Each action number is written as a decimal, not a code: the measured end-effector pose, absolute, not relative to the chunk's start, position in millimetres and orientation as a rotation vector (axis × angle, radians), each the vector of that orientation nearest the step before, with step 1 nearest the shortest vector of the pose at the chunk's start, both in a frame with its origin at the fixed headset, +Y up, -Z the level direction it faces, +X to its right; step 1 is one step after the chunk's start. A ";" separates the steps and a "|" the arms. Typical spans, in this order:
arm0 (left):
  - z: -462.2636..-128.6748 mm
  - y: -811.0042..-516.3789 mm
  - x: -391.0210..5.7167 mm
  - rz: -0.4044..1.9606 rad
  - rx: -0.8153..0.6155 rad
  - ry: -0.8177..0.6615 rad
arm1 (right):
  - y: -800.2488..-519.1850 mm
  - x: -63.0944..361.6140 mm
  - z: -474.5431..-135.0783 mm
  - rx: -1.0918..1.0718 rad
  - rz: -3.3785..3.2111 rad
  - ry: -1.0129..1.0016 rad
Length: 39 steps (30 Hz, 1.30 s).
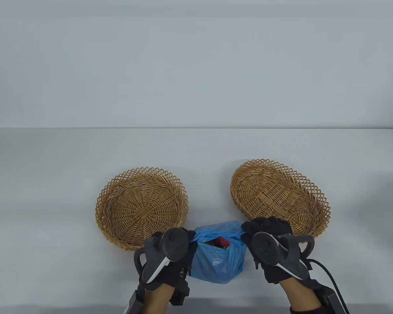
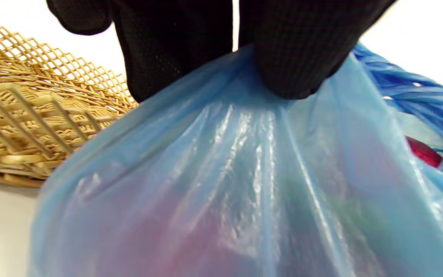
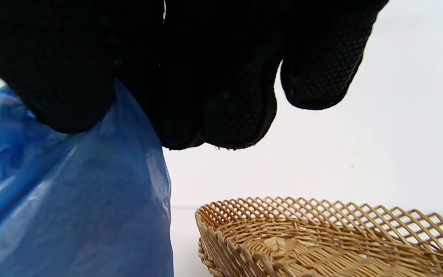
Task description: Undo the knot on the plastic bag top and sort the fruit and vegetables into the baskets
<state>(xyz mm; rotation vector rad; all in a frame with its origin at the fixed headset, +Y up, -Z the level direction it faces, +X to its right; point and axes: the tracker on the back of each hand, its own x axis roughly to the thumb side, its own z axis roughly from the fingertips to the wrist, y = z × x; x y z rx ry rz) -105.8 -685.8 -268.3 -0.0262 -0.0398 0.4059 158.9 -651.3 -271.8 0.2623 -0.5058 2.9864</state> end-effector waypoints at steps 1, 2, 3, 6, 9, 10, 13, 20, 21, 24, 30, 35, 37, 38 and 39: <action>-268.5 -685.8 -106.9 0.415 -0.029 -0.039 | -651.5 159.8 -272.4 0.257 2.982 -0.501; -268.4 -685.7 -108.1 0.432 -0.031 -0.040 | -651.9 160.6 -273.3 0.254 2.985 -0.491; -268.3 -685.4 -108.7 0.444 -0.032 -0.045 | -652.0 161.0 -273.7 0.254 2.987 -0.483; -266.3 -683.2 -109.1 0.491 -0.026 -0.078 | -651.0 161.3 -273.5 0.260 2.982 -0.472; -263.4 -680.3 -105.7 0.502 -0.004 -0.114 | -650.9 160.5 -273.2 0.271 2.986 -0.472; -262.9 -680.3 -104.3 0.489 0.001 -0.117 | -650.6 160.0 -272.8 0.275 2.993 -0.480; -262.2 -682.4 -97.8 0.440 -0.003 -0.135 | -650.9 159.1 -272.6 0.283 2.990 -0.476; -265.8 -686.3 -85.3 0.371 -0.020 -0.122 | -651.0 155.0 -270.5 0.313 2.998 -0.469; -265.8 -685.5 -84.6 0.353 -0.005 -0.107 | -651.1 155.0 -270.4 0.313 3.002 -0.467; -265.8 -683.0 -89.6 0.354 0.029 -0.064 | -650.0 158.4 -271.6 0.280 3.037 -0.480; -266.9 -682.3 -102.3 0.442 0.018 -0.036 | -649.7 169.4 -275.6 0.192 3.040 -0.411; -263.5 -678.9 -97.3 0.432 0.038 -0.076 | -647.3 169.4 -271.3 0.299 2.863 -0.337; -262.7 -678.2 -95.6 0.432 0.040 -0.087 | -652.2 161.8 -270.8 0.372 2.828 -0.214; -262.6 -678.2 -95.2 0.432 0.039 -0.090 | -655.9 156.4 -270.7 0.392 2.843 -0.164; -262.6 -678.3 -95.0 0.433 0.037 -0.092 | -658.5 152.5 -270.8 0.401 2.867 -0.154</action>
